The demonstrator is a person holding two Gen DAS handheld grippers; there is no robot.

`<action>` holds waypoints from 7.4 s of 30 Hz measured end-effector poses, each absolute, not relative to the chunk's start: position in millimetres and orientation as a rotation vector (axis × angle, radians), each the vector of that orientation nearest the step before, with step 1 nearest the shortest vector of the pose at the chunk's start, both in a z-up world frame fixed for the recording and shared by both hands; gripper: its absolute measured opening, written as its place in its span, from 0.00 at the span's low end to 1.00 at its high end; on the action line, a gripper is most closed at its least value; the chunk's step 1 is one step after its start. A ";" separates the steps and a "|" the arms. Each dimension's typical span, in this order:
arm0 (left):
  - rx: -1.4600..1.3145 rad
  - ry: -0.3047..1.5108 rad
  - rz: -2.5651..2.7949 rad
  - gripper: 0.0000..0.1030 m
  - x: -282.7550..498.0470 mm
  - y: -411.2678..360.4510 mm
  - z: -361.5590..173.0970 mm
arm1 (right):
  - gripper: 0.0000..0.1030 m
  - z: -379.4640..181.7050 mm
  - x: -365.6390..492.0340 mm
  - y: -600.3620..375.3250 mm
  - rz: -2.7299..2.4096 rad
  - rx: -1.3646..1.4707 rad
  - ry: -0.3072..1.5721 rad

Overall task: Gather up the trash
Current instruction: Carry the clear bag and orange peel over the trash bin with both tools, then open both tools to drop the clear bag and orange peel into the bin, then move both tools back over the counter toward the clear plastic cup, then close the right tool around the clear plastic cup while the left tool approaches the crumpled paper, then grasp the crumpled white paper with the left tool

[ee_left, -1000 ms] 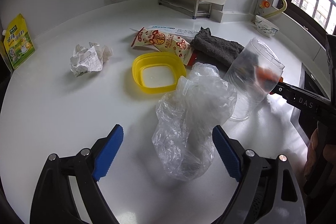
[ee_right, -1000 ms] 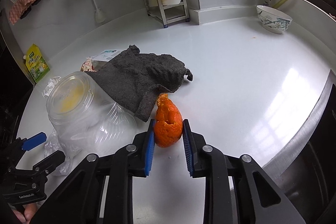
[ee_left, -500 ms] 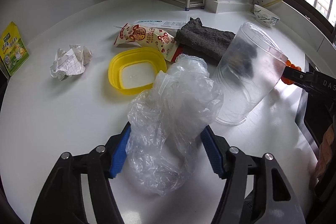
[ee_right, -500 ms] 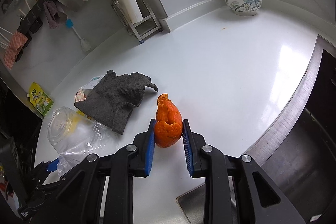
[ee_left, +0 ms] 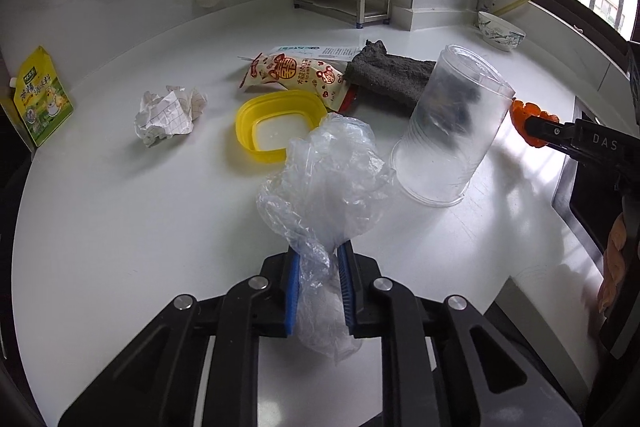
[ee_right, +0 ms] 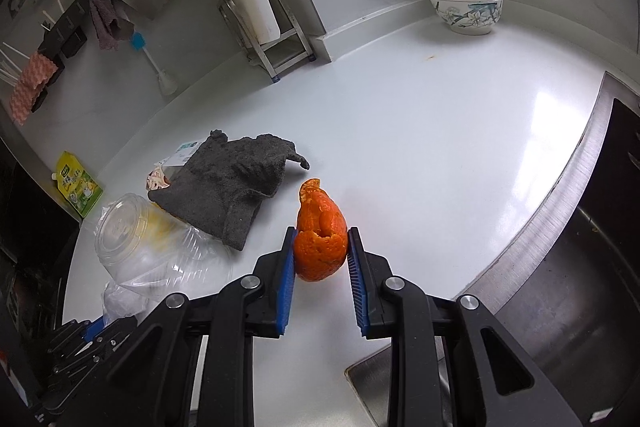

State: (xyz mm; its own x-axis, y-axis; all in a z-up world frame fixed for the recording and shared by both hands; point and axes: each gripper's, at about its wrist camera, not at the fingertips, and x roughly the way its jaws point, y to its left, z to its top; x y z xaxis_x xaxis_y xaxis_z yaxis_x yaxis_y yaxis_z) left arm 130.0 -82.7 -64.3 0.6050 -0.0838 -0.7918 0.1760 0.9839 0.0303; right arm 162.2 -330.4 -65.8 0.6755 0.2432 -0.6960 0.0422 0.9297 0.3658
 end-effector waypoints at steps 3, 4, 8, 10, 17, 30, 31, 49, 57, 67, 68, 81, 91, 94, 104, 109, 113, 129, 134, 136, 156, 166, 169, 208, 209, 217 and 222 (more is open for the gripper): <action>0.103 0.908 -0.148 0.17 121.0 -73.5 -60.3 | 0.23 -63.5 151.1 -327.1 0.114 0.361 0.815; 0.101 0.905 -0.147 0.17 117.9 -70.8 -58.7 | 0.23 -62.4 147.1 -326.0 0.112 0.355 0.813; 0.098 0.893 -0.149 0.17 104.8 -62.7 -51.7 | 0.23 -54.8 126.1 -320.3 0.108 0.335 0.796; 0.093 0.888 -0.154 0.17 97.7 -60.6 -48.4 | 0.23 -48.5 111.7 -317.4 0.103 0.328 0.787; 0.119 0.854 -0.191 0.17 62.3 -60.5 -42.8 | 0.23 -20.0 48.7 -306.1 0.093 0.341 0.746; 0.094 0.856 -0.282 0.17 -3.5 -46.3 -50.3 | 0.23 -29.2 -64.7 -266.6 0.062 0.404 0.772; 0.095 0.856 -0.291 0.17 -8.4 -45.9 -51.4 | 0.23 -34.1 -70.5 -262.3 0.057 0.405 0.782; 0.163 0.980 -0.413 0.17 -55.8 -55.7 -103.8 | 0.23 -115.1 -116.4 -208.3 0.077 0.403 0.977; 0.178 1.012 -0.417 0.17 -54.9 -62.1 -116.1 | 0.23 -130.7 -116.2 -214.0 0.052 0.415 0.996; 0.177 1.036 -0.411 0.17 -53.6 -63.7 -124.4 | 0.24 -144.5 -109.3 -211.4 0.034 0.396 1.019; 0.176 1.037 -0.409 0.17 -53.1 -63.5 -124.4 | 0.24 -145.0 -108.5 -211.3 0.032 0.394 1.021; 0.169 0.980 -0.385 0.51 -54.5 -60.6 -111.0 | 0.40 -136.1 -110.0 -217.7 0.016 0.391 0.975; 0.166 0.983 -0.380 0.51 -54.9 -59.3 -111.6 | 0.40 -133.8 -113.1 -217.9 0.017 0.390 0.969; 0.166 0.986 -0.379 0.51 -54.4 -58.2 -111.5 | 0.40 -134.0 -112.7 -218.5 0.019 0.396 0.970; 0.168 0.984 -0.368 0.54 -52.0 -56.9 -108.5 | 0.40 -131.0 -114.5 -223.3 0.020 0.405 0.960; 0.168 0.984 -0.363 0.54 -50.2 -56.3 -106.9 | 0.40 -127.0 -114.0 -225.4 0.021 0.410 0.948; 0.162 0.984 -0.363 0.57 -47.9 -57.2 -104.6 | 0.40 -120.8 -112.4 -225.6 0.029 0.405 0.935; 0.141 0.928 -0.357 0.60 -35.2 -54.8 -69.3 | 0.42 -71.5 -101.6 -225.2 0.074 0.374 0.839; 0.128 0.897 -0.354 0.64 -23.4 -47.9 -52.8 | 0.45 -55.9 -88.9 -226.0 0.074 0.353 0.811; 0.125 0.878 -0.341 0.64 -15.0 -43.3 -45.5 | 0.45 -51.0 -79.6 -225.9 0.075 0.347 0.802; 0.086 0.764 -0.153 0.83 116.9 38.9 2.1 | 0.57 -19.5 70.0 -188.7 0.032 0.237 0.725; 0.052 0.774 -0.128 0.85 165.5 47.0 -13.4 | 0.61 -40.1 127.6 -183.9 -0.062 0.244 0.755; 0.053 0.782 -0.117 0.85 173.1 48.0 -19.6 | 0.61 -45.2 139.1 -181.4 -0.079 0.246 0.762; 0.062 0.874 -0.014 0.81 275.4 36.4 -62.9 | 0.35 -51.6 136.5 -198.7 -0.074 0.296 0.727; 0.068 0.883 -0.018 0.73 277.2 34.8 -64.6 | 0.35 -51.5 135.5 -199.0 -0.072 0.296 0.727; 0.048 0.913 -0.051 0.32 279.7 37.1 -69.7 | 0.35 -53.4 124.7 -198.6 -0.064 0.294 0.735; 0.061 0.895 -0.044 0.31 258.1 39.7 -64.2 | 0.35 -50.0 114.5 -200.3 -0.065 0.296 0.732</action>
State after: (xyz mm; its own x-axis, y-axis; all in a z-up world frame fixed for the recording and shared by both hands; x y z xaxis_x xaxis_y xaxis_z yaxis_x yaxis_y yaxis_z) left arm 258.1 39.7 -64.2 0.6250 -0.0129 -0.7805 0.0637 0.9974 0.0345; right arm 114.5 -200.3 -50.0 0.7441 0.0448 -0.6666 0.1608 0.9564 0.2439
